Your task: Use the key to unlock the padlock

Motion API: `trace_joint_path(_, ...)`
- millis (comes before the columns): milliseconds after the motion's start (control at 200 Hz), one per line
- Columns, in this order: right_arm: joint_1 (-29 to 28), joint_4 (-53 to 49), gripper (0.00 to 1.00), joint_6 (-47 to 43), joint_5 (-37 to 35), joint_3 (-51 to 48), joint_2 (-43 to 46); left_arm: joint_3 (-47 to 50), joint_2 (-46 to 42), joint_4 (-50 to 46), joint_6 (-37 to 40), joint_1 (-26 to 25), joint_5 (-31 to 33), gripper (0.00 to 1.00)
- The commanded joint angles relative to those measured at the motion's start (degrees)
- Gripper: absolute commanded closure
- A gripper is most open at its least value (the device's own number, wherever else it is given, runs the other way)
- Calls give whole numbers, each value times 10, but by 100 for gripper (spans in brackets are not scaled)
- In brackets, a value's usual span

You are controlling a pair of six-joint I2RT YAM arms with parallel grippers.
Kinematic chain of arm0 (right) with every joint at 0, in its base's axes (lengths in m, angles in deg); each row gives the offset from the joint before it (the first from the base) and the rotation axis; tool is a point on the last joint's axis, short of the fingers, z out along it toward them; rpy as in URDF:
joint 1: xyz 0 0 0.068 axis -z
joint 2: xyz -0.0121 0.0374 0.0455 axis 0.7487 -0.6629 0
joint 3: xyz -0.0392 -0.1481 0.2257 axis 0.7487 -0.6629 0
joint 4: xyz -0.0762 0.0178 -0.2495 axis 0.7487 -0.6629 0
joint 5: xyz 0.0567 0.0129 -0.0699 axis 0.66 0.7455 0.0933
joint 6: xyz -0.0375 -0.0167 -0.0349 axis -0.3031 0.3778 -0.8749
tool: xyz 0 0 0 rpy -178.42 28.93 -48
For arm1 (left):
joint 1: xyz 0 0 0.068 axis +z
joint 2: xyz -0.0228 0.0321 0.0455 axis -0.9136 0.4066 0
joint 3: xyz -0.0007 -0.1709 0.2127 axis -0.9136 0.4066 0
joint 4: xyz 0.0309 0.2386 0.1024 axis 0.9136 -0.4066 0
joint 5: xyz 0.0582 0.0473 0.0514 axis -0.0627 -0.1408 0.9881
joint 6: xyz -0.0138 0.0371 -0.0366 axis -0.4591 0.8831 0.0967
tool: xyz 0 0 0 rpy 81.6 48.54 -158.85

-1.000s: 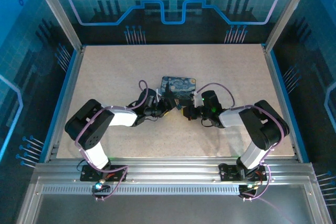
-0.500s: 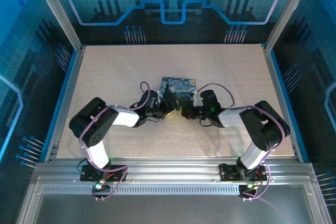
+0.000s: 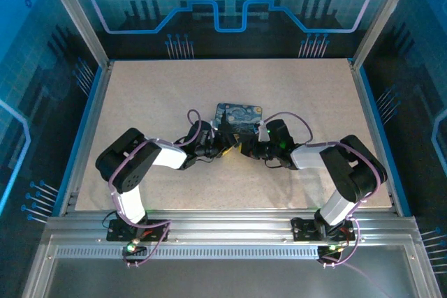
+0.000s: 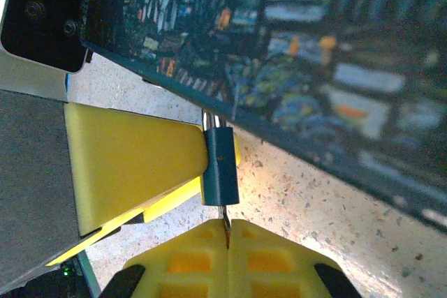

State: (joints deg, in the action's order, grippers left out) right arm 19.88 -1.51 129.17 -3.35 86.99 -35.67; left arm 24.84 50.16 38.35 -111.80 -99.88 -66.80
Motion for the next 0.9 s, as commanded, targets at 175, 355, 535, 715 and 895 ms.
trace_joint_path(175, -11, 6, 100, 54, 23, 15, 5, -13, 20, 31, -22, -10, -7, 58)
trace_joint_path(355, -12, 21, 100, 75, 24, 12, 0, -14, 20, 33, -24, -11, -7, 65)
trace_joint_path(535, -12, 33, 99, 91, 28, 10, -1, -14, 21, 38, -27, -13, -6, 73)
trace_joint_path(715, -12, 32, 95, 91, 25, 7, 5, -10, 20, 41, -30, -13, -3, 85)
trace_joint_path(895, -10, 5, 83, 74, 10, 0, 21, -7, 14, 41, -32, -13, 0, 95)
